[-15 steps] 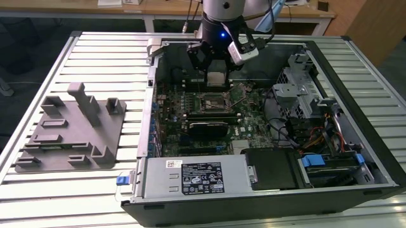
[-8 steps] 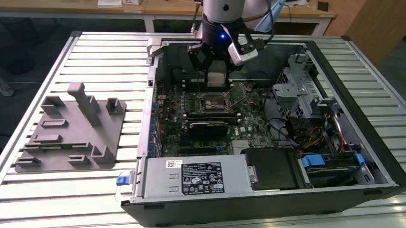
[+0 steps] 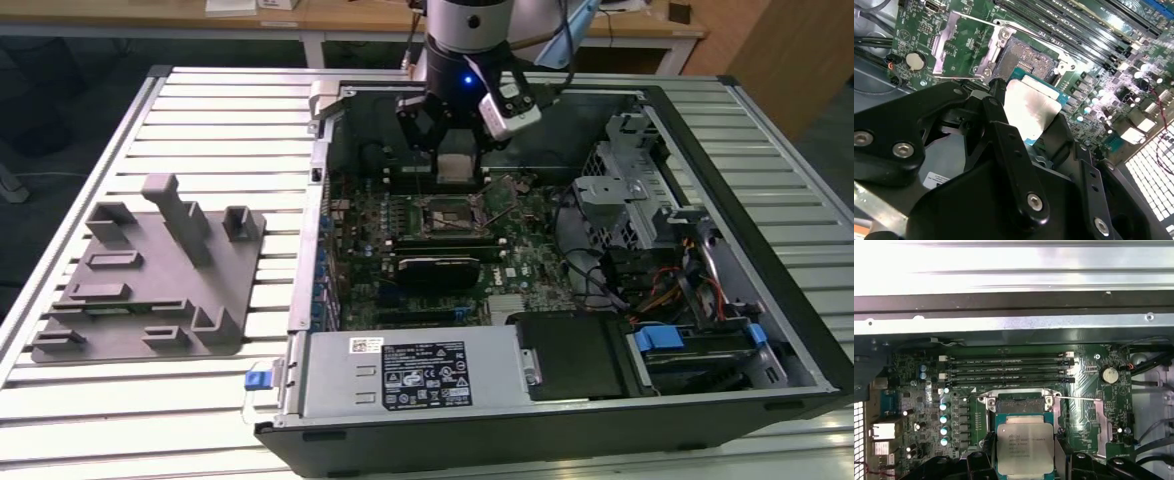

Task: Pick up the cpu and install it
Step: 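Pick up the cpu and move it towards the insertion slot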

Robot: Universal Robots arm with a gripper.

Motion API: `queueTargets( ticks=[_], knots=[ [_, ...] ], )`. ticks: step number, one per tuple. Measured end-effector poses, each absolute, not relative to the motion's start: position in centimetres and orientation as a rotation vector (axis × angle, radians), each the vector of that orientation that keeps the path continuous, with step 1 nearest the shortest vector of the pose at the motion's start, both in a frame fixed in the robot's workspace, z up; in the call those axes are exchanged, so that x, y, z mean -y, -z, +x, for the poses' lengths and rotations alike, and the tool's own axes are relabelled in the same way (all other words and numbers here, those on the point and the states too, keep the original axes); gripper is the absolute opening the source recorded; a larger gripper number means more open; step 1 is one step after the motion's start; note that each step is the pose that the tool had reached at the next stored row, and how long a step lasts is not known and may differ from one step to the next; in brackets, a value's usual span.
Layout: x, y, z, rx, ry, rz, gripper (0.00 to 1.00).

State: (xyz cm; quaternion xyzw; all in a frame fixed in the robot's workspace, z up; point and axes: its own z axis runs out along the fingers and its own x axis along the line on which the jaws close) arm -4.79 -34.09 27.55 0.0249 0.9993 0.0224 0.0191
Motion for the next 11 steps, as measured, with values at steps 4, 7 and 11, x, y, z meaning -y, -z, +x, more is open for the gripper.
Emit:
queueTargets(
  ticks=[4,7,11],
  knots=[
    [34.09,-27.31,-4.39,-3.102,-0.070,0.072,0.55],
    [34.09,-27.02,-4.36,-3.102,-0.070,0.071,0.55],
    [34.09,-26.65,-4.36,-3.102,-0.070,0.071,0.55]
  ],
)
